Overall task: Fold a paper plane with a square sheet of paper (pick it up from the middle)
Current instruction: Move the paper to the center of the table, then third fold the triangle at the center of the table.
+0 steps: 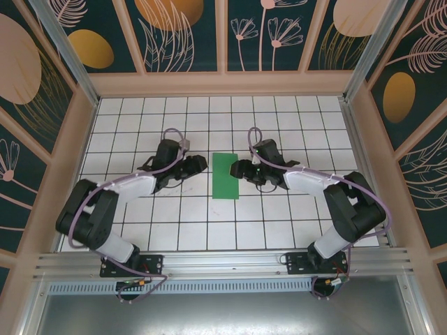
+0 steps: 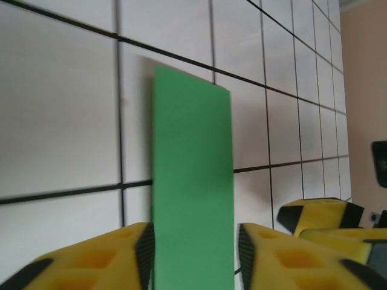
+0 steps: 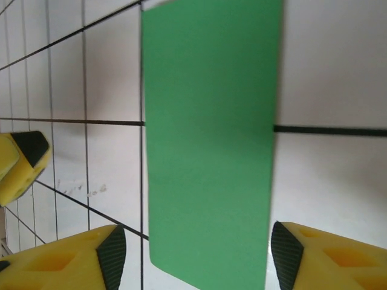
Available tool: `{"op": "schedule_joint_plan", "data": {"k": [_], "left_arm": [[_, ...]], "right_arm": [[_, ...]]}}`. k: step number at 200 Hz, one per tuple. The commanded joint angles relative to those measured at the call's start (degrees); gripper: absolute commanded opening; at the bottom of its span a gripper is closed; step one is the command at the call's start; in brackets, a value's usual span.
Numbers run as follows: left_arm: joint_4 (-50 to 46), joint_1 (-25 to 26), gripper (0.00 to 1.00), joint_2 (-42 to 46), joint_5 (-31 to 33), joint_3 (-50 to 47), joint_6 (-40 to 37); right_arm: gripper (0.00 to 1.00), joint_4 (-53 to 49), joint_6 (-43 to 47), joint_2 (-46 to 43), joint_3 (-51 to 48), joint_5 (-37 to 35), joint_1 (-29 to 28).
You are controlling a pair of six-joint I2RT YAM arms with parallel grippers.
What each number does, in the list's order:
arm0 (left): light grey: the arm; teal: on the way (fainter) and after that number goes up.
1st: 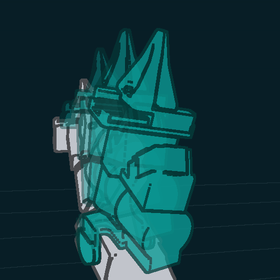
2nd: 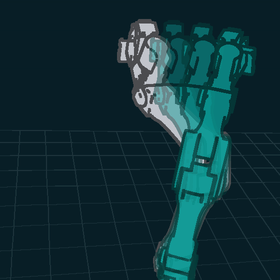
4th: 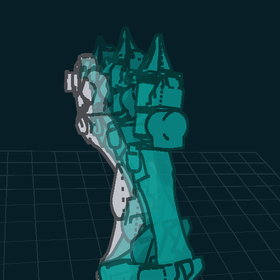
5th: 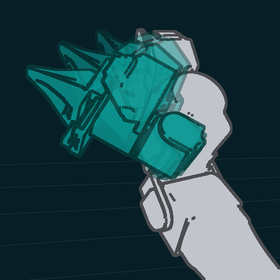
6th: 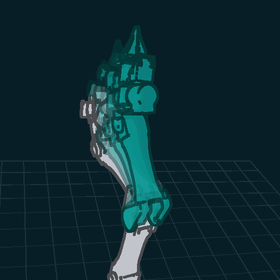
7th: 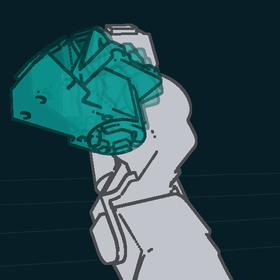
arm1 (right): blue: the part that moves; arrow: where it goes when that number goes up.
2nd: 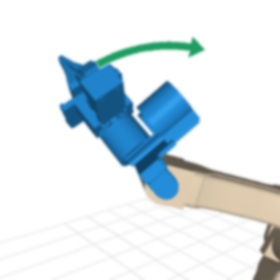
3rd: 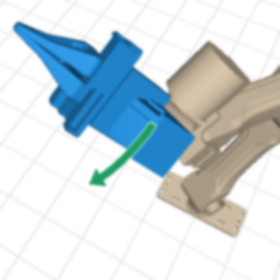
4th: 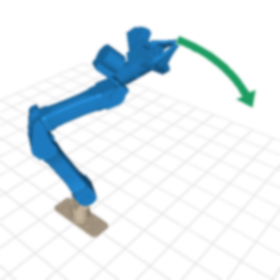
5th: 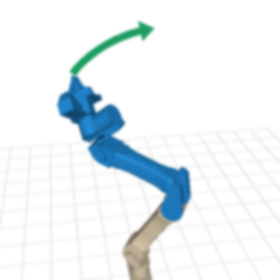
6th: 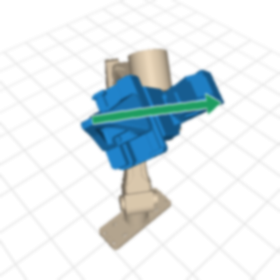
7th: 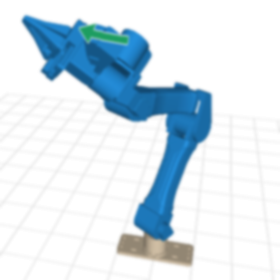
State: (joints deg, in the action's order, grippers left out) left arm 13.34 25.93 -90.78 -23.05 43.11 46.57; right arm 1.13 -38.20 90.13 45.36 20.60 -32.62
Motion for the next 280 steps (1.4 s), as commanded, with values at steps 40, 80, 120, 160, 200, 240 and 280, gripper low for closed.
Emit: {"op": "schedule_joint_plan", "data": {"k": [40, 80, 120, 160, 200, 240, 280], "left_arm": [[-2.30, 3.95, 0.26, -15.24, 1.87, 12.26, -0.87], [-3.68, 3.95, 0.20, -20.90, 2.75, 15.66, -0.34], [-6.39, 3.95, 0.18, -22.68, 6.62, 14.76, 0.08], [-5.79, 3.95, 0.16, -23.05, 8.19, 12.89, 1.33], [-5.53, 3.95, 0.16, -23.37, 8.10, 11.39, 1.44], [-4.99, 3.95, 0.15, -23.38, 7.85, 10.78, 1.86], [-5.02, 3.95, 0.15, -23.30, 8.02, 10.48, 1.73]], "right_arm": [[0.69, 2.69, -7.43, -2.38, -3.02, -1.26, 0.37], [0.66, 1.01, -10.09, -1.91, -2.75, -1.94, 0.28], [0.63, -2.99, -11.01, -0.78, -1.21, -3.18, -0.75], [0.59, -4.57, -11.21, 1.51, -0.54, -2.40, -2.09], [0.54, -4.37, -10.00, 4.15, 1.60, -0.81, -3.60], [0.51, -6.72, -9.49, 6.43, 3.72, -2.69, -4.44], [0.52, -7.70, -7.78, 7.24, 5.90, -5.42, -4.12]]}}
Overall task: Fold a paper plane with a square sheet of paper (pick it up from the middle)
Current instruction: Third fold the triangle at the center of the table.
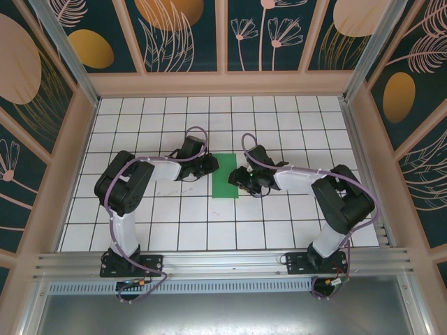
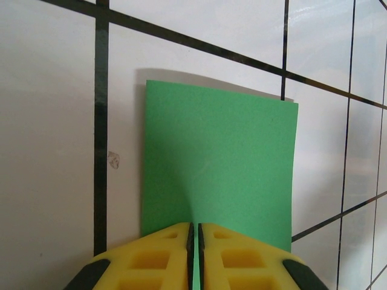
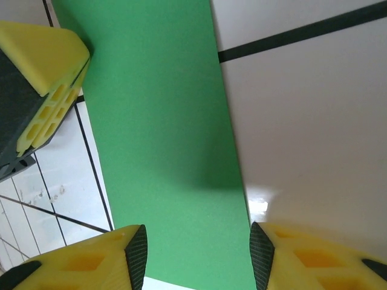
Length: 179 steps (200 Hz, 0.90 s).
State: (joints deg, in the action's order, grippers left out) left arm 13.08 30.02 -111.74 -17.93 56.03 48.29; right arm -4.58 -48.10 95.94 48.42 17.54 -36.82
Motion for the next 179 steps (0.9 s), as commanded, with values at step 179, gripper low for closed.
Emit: {"op": "schedule_joint_plan", "data": {"k": [179], "left_arm": [[-4.73, -0.18, 0.15, -2.95, 3.17, -3.02, 0.62]], "right_arm": [[0.51, -0.79, 11.36, 7.82, 9.32, 5.71, 2.33]]}}
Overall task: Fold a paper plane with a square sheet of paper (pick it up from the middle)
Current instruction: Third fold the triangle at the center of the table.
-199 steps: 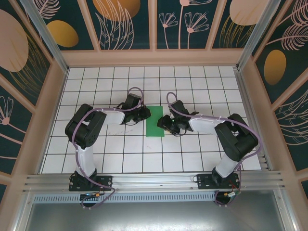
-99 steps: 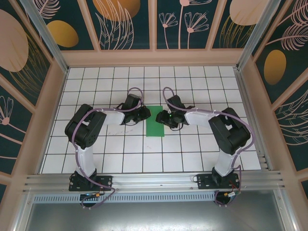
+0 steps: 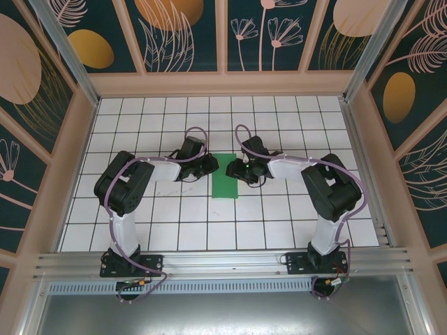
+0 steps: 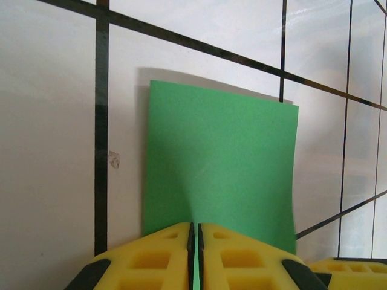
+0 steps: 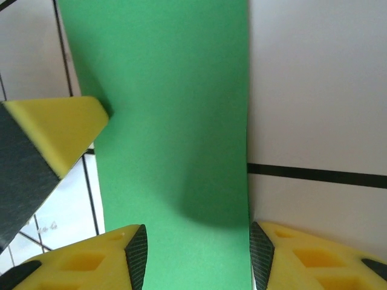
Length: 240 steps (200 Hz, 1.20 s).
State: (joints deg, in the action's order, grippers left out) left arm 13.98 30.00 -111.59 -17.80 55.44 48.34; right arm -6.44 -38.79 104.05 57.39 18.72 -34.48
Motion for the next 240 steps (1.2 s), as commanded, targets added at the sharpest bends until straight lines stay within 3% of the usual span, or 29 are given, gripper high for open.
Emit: {"op": "schedule_joint_plan", "data": {"k": [1, 39, 96, 171, 240], "left_arm": [[-5.67, -0.14, 0.15, -3.15, 3.04, -2.44, 0.56], [-5.54, -0.12, 0.15, -3.36, 3.08, -2.46, 0.71], [-5.11, -0.12, 0.14, -3.39, 3.91, -3.32, 1.31], [-4.66, -0.13, 0.14, -3.22, 4.09, -4.02, 1.73], [-4.66, -0.13, 0.14, -2.49, 4.79, -4.92, 2.14]], "right_arm": [[0.51, 1.07, 2.05, -0.36, 0.32, 4.64, 0.01], [0.51, 0.73, 1.33, -1.62, -1.15, 6.29, 0.19], [0.51, 8.56, -5.71, -4.84, -8.14, 15.21, 1.02], [0.55, 25.24, -14.49, -8.40, -17.42, 22.69, 1.48], [0.56, 40.52, -16.68, -12.05, -23.46, 22.88, 2.17]]}}
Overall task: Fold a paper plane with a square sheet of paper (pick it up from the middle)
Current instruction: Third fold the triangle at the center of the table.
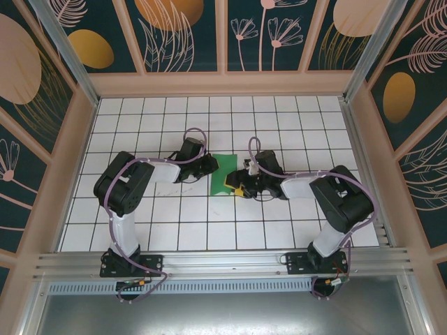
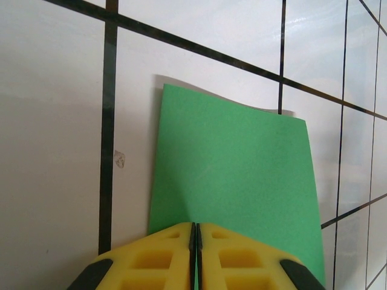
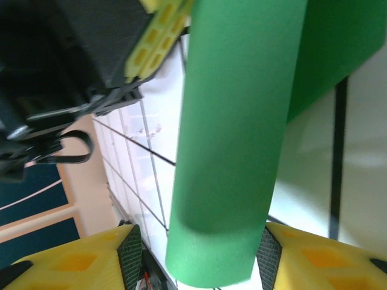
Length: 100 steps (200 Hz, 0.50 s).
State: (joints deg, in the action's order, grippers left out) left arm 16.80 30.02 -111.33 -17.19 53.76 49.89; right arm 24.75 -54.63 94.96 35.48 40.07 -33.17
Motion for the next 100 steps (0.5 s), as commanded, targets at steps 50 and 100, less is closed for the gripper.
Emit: {"op": "schedule_joint_plan", "data": {"k": [50, 100], "left_arm": [[-7.33, -0.14, 0.14, -0.50, 4.97, -4.70, 1.39], [-5.83, -0.14, 0.14, 1.54, 3.59, -5.77, 1.72]], "right_arm": [[0.56, 9.76, -1.17, -0.82, -0.22, 1.71, 1.46], [0.47, 0.71, -4.12, 0.15, -0.28, 0.64, 1.52]]}}
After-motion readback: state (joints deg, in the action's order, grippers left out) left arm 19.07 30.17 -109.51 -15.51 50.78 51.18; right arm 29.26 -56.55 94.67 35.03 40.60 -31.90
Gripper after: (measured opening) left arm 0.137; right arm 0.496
